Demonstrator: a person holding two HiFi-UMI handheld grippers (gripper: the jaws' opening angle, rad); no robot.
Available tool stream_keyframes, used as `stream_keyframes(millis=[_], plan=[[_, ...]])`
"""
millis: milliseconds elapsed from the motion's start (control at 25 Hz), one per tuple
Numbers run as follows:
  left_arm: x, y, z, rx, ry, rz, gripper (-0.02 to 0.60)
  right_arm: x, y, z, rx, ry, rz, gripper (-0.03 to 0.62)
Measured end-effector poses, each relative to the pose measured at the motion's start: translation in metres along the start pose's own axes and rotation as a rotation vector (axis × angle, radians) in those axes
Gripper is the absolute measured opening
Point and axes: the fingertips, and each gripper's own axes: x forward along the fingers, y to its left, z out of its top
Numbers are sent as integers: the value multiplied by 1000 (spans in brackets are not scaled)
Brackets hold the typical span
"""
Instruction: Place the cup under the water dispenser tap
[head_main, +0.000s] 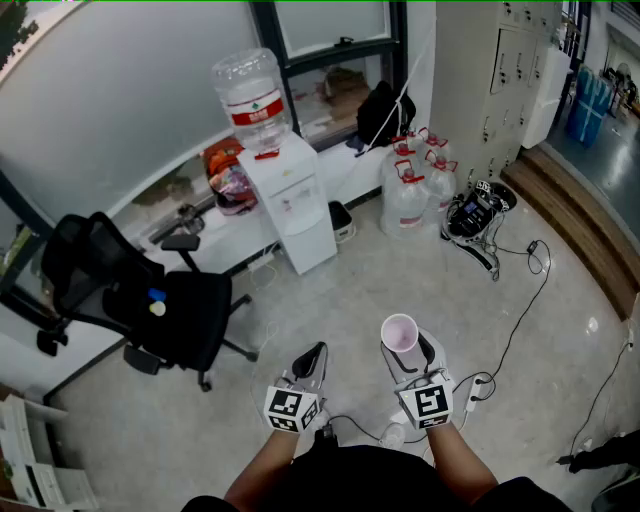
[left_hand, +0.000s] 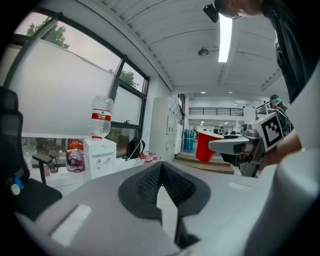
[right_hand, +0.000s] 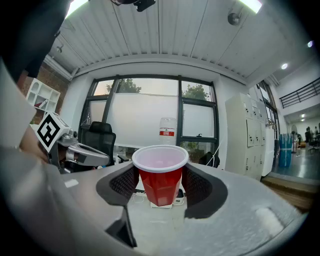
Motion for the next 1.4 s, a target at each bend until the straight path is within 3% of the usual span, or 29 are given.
stream_keyframes(millis=[440,1000,1400], plan=[[-7,39,-5,-16,14,6,17,30,19,1,0,5,-7,272],[-21,168,4,-5,0,4,17,134,79,29,6,-54,-36,272],[12,199,-5,-32,20,0,17,181,62,24,21,-36,-34,272]])
